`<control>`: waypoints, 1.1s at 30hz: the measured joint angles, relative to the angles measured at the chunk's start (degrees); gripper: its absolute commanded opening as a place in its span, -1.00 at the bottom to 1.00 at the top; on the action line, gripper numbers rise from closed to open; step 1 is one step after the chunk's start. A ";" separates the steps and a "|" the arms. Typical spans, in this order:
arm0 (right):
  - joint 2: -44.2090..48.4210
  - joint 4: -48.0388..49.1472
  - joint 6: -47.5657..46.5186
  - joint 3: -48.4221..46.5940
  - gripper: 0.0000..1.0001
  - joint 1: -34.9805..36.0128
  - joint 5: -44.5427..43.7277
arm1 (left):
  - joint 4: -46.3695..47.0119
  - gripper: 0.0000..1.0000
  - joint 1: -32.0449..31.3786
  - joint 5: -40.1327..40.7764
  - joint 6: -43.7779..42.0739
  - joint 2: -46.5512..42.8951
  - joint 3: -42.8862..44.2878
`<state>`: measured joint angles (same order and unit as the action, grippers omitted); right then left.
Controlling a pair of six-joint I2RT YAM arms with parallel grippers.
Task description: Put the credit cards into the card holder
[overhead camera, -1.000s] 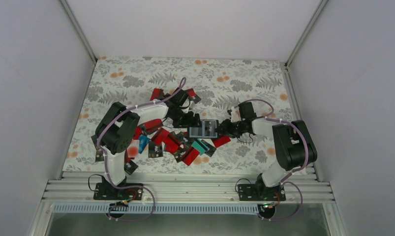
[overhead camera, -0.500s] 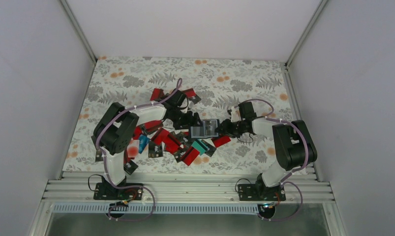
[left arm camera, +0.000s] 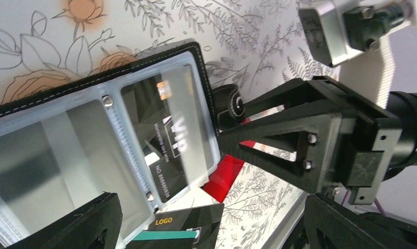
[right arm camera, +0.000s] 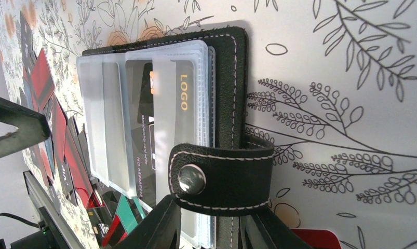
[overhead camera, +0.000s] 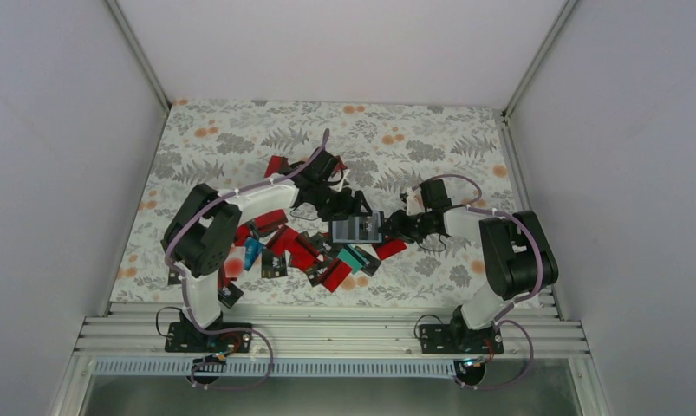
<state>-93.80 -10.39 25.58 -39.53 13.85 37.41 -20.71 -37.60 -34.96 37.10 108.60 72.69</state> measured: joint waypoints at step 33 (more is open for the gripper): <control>-0.11 -0.15 -0.39 -0.13 -0.38 0.00 0.13 | -0.33 0.83 -0.87 6.47 6.25 -1.97 -8.61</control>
<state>-93.91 -10.55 25.19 -39.66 13.85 37.54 -21.04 -38.48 -28.49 43.35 106.63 64.07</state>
